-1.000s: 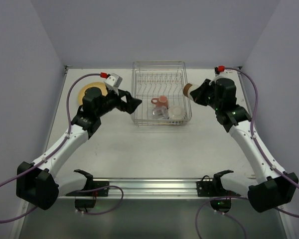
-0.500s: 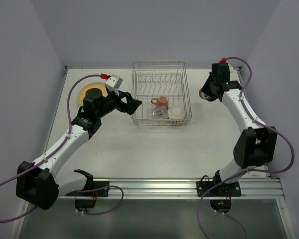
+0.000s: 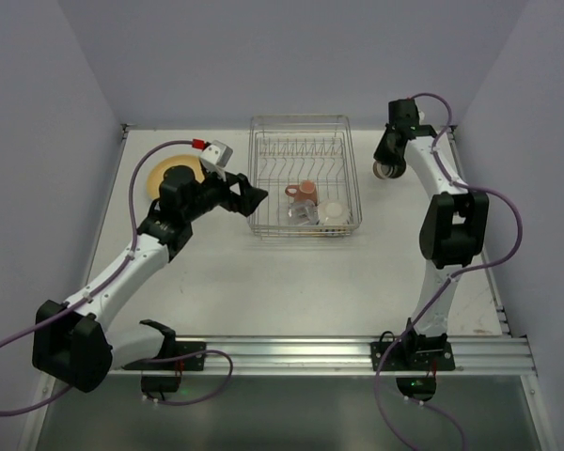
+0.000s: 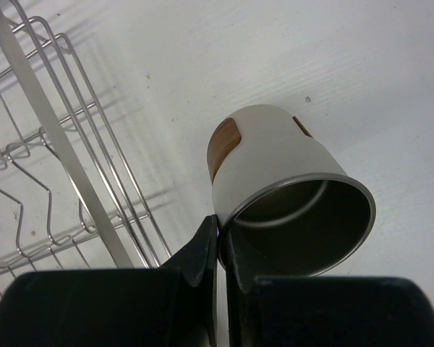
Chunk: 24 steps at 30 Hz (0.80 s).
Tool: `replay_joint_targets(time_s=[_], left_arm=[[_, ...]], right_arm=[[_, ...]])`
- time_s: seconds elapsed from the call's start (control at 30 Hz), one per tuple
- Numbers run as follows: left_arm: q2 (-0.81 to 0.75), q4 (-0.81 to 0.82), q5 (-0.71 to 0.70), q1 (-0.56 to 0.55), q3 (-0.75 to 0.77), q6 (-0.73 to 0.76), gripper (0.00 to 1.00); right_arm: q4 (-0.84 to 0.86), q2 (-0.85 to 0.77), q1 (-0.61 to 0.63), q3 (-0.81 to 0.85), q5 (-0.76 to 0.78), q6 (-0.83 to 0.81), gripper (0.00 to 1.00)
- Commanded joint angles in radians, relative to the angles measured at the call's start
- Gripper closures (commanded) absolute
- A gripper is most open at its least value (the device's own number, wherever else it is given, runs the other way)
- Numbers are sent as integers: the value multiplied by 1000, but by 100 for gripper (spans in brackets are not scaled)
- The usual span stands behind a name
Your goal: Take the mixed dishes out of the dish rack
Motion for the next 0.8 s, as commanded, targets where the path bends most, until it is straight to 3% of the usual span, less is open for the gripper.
replay_joint_targets(time_s=[0.0, 0.2, 0.5, 0.7, 0.77], left_arm=[[12, 41, 2, 4, -1, 16, 0], [13, 39, -1, 4, -3, 16, 0], [10, 42, -10, 4, -6, 18, 0], [3, 50, -9, 6, -11, 15, 0], [4, 52, -6, 4, -11, 15, 0]], right_arm=[[-37, 43, -7, 90, 7, -21, 100], [-91, 166, -13, 231, 3, -28, 100], [-109, 241, -17, 297, -40, -37, 100], [-97, 235, -17, 282, -59, -47, 87], [-94, 230, -17, 282, -63, -50, 77]])
